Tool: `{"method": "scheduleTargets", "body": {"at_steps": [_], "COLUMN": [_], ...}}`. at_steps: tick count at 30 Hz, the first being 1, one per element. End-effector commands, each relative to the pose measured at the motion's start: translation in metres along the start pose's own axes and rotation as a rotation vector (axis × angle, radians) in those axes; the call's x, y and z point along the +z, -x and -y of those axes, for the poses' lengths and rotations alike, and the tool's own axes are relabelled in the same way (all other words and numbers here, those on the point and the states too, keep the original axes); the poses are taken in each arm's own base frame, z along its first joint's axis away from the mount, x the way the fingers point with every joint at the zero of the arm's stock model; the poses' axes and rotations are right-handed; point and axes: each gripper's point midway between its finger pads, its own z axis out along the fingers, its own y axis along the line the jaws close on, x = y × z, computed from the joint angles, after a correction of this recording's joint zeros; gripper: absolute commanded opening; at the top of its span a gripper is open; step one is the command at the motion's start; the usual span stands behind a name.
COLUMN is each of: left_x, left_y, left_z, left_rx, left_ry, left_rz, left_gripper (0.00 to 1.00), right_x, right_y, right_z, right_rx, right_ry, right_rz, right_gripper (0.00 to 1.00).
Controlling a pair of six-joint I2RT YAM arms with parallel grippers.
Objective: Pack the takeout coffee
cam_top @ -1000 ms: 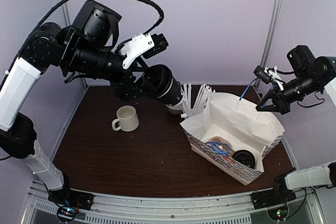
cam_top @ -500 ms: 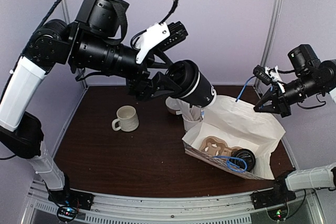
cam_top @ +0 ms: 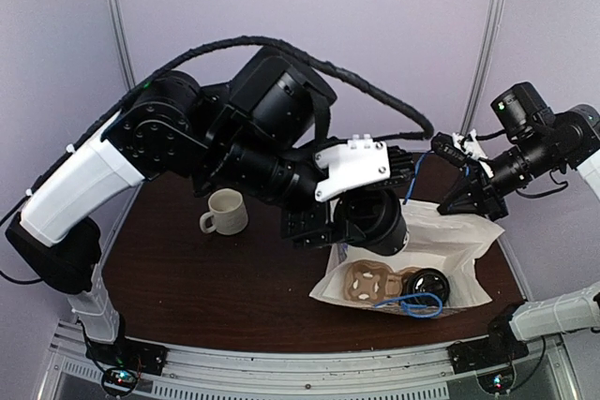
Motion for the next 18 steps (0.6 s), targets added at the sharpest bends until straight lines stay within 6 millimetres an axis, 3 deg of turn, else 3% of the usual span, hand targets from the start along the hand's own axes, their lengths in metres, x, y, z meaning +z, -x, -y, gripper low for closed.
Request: {"method": "scheduleTargets", "body": {"at_steps": [1, 6, 10, 15, 18], "left_x": [0.014, 0.035, 0.053, 0.06, 0.064], "left_y": [-0.001, -0.006, -0.019, -0.022, -0.021], "left_z": [0.005, 0.029, 0.033, 0.041, 0.05], "left_rx": [0.118, 0.203, 0.236, 0.265, 0.298], "left_ry": [0.077, 0.056, 0.091, 0.153, 0.181], "left_rz": [-0.059, -0.115, -0.181, -0.229, -0.251], "left_gripper": [0.67, 0.67, 0.67, 0.66, 0.66], "right_x": [0.005, 0.003, 0.001, -0.007, -0.006], "right_y": [-0.002, 0.0, 0.004, 0.02, 0.025], "right_z": [-0.007, -0.021, -0.034, -0.052, -0.052], "right_rx": [-0.053, -0.084, -0.095, -0.068, -0.047], "right_ry": [0.017, 0.064, 0.131, 0.219, 0.229], "right_rz": [-0.028, -0.03, -0.025, 0.048, 0.065], "right_gripper": [0.0, 0.0, 0.0, 0.02, 0.02]}}
